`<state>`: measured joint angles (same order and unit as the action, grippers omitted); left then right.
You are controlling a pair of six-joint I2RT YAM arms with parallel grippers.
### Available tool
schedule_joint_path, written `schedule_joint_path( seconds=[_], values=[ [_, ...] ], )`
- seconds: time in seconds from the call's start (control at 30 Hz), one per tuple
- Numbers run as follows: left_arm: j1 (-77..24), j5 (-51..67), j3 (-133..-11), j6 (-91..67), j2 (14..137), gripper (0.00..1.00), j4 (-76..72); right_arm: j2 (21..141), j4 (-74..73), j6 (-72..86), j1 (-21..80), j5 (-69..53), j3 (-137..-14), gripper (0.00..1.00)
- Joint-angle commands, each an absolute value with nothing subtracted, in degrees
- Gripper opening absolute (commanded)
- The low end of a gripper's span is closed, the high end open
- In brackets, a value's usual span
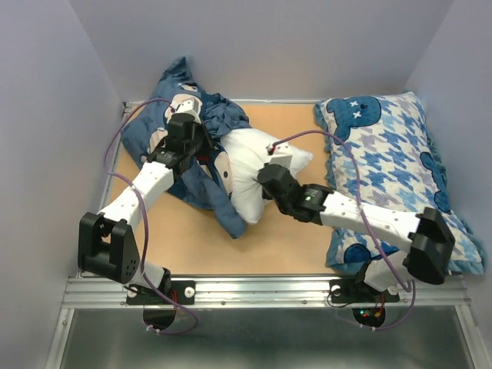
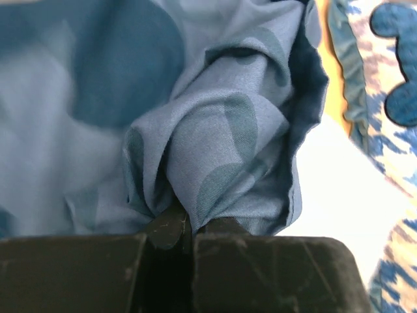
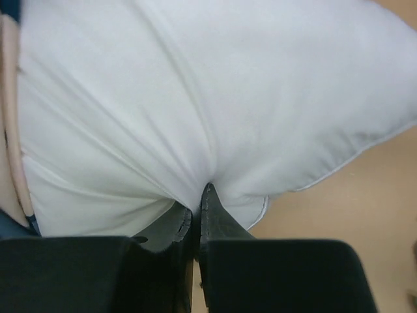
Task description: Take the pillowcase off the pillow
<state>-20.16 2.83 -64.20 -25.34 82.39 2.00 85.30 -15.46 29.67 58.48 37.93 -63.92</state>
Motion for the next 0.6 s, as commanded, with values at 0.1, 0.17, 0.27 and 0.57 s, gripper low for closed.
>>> schedule_joint_path(
  seconds=[0.1, 0.17, 0.27, 0.57],
  values=[
    [-8.8, -8.8, -69.4, -20.4, 82.7, 0.00, 8.8, 69.6, -29.3, 31.0, 47.8, 46.3, -58.9, 0.00],
    [-6.6, -6.4, -70.5, -20.0, 83.8, 0.00, 8.9, 68.0, -29.4, 29.9, 44.4, 43.4, -58.2, 0.00],
    [-7.9, 3.0, -69.3, -18.8, 82.7, 0.25, 6.5, 69.1, -29.3, 29.4, 44.1, 37.0, -59.8, 0.01],
    [-23.4, 7.5, -57.3, -23.3, 70.6, 0.78, -2.4, 75.3, -26.6, 26.9, 44.1, 33.3, -63.1, 0.01]
  ],
)
